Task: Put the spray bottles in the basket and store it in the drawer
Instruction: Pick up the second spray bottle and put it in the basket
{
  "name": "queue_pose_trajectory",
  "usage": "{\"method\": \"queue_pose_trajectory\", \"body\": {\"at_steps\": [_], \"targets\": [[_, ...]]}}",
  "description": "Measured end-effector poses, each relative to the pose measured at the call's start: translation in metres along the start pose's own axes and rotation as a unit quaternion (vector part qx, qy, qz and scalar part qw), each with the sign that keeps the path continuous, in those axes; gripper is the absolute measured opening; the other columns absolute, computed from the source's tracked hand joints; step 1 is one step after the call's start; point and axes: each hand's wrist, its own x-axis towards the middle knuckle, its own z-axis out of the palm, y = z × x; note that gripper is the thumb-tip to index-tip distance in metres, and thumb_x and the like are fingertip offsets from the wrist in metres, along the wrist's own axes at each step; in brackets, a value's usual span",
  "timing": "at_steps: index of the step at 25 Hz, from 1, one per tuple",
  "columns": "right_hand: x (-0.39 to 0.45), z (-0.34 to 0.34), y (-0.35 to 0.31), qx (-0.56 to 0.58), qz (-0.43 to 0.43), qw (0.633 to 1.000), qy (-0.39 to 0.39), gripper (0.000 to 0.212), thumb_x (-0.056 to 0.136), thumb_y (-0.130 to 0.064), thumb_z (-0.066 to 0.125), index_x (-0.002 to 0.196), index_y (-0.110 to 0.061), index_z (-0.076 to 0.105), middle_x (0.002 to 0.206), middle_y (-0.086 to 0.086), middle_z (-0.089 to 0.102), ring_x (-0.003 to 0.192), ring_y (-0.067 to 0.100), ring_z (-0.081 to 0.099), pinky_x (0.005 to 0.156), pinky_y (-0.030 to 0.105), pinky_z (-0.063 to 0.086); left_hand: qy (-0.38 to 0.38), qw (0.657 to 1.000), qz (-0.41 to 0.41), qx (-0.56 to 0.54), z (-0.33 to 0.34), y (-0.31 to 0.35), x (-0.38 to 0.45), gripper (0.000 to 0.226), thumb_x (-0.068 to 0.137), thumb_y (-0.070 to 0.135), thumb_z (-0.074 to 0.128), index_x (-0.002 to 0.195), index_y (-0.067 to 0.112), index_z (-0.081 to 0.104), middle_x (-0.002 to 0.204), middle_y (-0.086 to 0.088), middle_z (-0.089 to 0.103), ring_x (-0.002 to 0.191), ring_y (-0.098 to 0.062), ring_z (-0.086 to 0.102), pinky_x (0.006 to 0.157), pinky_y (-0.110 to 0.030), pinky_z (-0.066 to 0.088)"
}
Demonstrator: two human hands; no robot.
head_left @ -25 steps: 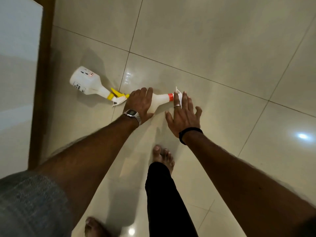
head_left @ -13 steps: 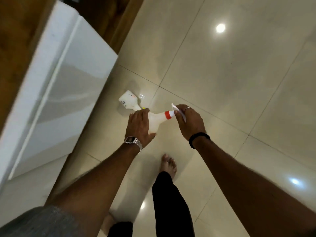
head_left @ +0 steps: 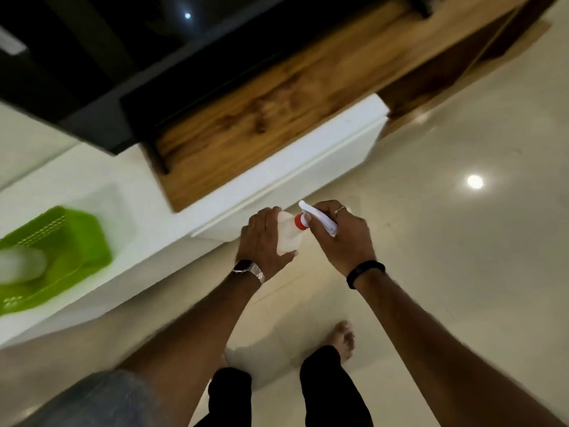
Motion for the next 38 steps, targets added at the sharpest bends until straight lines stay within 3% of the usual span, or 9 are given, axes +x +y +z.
{"method": "queue_pose_trajectory", "body": {"at_steps": [4, 9, 12, 14, 16, 21, 26, 34, 38], "targets": [[-0.002, 0.063, -0.084, -0.025, -0.084, 0.996, -0.027, 0.021, 0.093, -0.047, 0.065, 0.107, -0.033, 0.067, 0.091, -0.023, 0.07, 0.085, 0.004, 0.066, 0.075, 0.024, 0.055, 0.064, 0.995, -0.05, -0.058, -0.042, -0.085, -0.036, 0.099, 0.067, 0.058, 0.077, 0.149, 0.015, 0.041, 0.149, -0.006, 0.047, 0.134, -0.029, 0.047, 0.104, -0.045, 0.045], [-0.015, 0.171, -0.195, -0.004, -0.175, 0.984, -0.043, 0.019, 0.092, -0.046, 0.067, 0.108, -0.037, 0.065, 0.088, -0.032, 0.067, 0.086, -0.008, 0.063, 0.072, 0.004, 0.043, 0.194, 0.962, -0.149, -0.125, -0.099, -0.202, -0.087, 0.097, 0.065, 0.056, 0.077, 0.148, 0.016, 0.045, 0.148, -0.004, 0.051, 0.135, -0.027, 0.048, 0.103, -0.042, 0.046], [-0.024, 0.24, -0.259, 0.02, -0.21, 0.975, -0.071, 0.024, 0.094, -0.047, 0.066, 0.112, -0.032, 0.068, 0.093, -0.03, 0.067, 0.09, -0.008, 0.063, 0.075, 0.002, 0.043, 0.273, 0.931, -0.204, -0.129, -0.121, -0.279, -0.124, 0.102, 0.071, 0.056, 0.078, 0.152, 0.007, 0.041, 0.154, -0.012, 0.046, 0.142, -0.032, 0.045, 0.108, -0.041, 0.039], [-0.025, 0.277, -0.293, 0.019, -0.225, 0.97, -0.087, 0.022, 0.094, -0.049, 0.065, 0.111, -0.034, 0.067, 0.09, -0.038, 0.064, 0.09, -0.008, 0.063, 0.075, 0.004, 0.044, 0.292, 0.92, -0.233, -0.12, -0.13, -0.32, -0.146, 0.106, 0.073, 0.057, 0.078, 0.154, 0.002, 0.037, 0.157, -0.016, 0.043, 0.145, -0.035, 0.043, 0.11, -0.044, 0.039], [-0.025, 0.32, -0.324, -0.005, -0.247, 0.963, -0.107, 0.019, 0.094, -0.05, 0.064, 0.109, -0.038, 0.063, 0.088, -0.041, 0.063, 0.087, -0.006, 0.063, 0.073, 0.01, 0.045, 0.28, 0.92, -0.252, -0.105, -0.134, -0.366, -0.172, 0.105, 0.077, 0.056, 0.076, 0.155, 0.001, 0.034, 0.159, -0.018, 0.04, 0.147, -0.036, 0.04, 0.113, -0.047, 0.038], [-0.016, 0.409, -0.361, -0.121, -0.289, 0.934, -0.17, 0.025, 0.093, -0.051, 0.059, 0.11, -0.033, 0.065, 0.096, -0.013, 0.074, 0.09, 0.017, 0.068, 0.076, 0.031, 0.051, 0.141, 0.964, -0.223, -0.03, -0.115, -0.455, -0.222, 0.099, 0.087, 0.059, 0.061, 0.159, 0.003, 0.025, 0.169, -0.019, 0.017, 0.157, -0.04, 0.016, 0.123, -0.055, 0.027], [-0.008, 0.471, -0.357, -0.215, -0.283, 0.912, -0.206, 0.023, 0.094, -0.048, 0.062, 0.11, -0.033, 0.065, 0.098, -0.006, 0.075, 0.093, 0.024, 0.068, 0.077, 0.034, 0.05, 0.101, 0.979, -0.16, 0.076, -0.091, -0.505, -0.249, 0.092, 0.092, 0.06, 0.044, 0.16, 0.001, 0.023, 0.17, -0.02, 0.015, 0.158, -0.038, 0.015, 0.126, -0.051, 0.023], [-0.003, 0.496, -0.354, -0.258, -0.268, 0.904, -0.213, 0.026, 0.093, -0.05, 0.061, 0.113, -0.032, 0.065, 0.102, -0.007, 0.074, 0.099, 0.023, 0.066, 0.074, 0.028, 0.041, 0.094, 0.977, -0.186, 0.041, -0.076, -0.524, -0.248, 0.086, 0.098, 0.058, 0.04, 0.161, 0.004, 0.018, 0.171, -0.018, 0.01, 0.16, -0.035, 0.008, 0.127, -0.051, 0.018], [0.0, 0.492, -0.353, -0.247, -0.264, 0.904, -0.23, 0.058, 0.089, -0.06, 0.062, 0.138, -0.03, 0.054, 0.134, -0.005, 0.065, 0.125, 0.02, 0.059, 0.1, 0.038, 0.047, 0.099, 0.977, -0.187, 0.031, -0.075, -0.524, -0.244, 0.087, 0.099, 0.059, 0.038, 0.162, 0.003, 0.015, 0.171, -0.019, 0.008, 0.16, -0.035, 0.005, 0.128, -0.052, 0.016]]}}
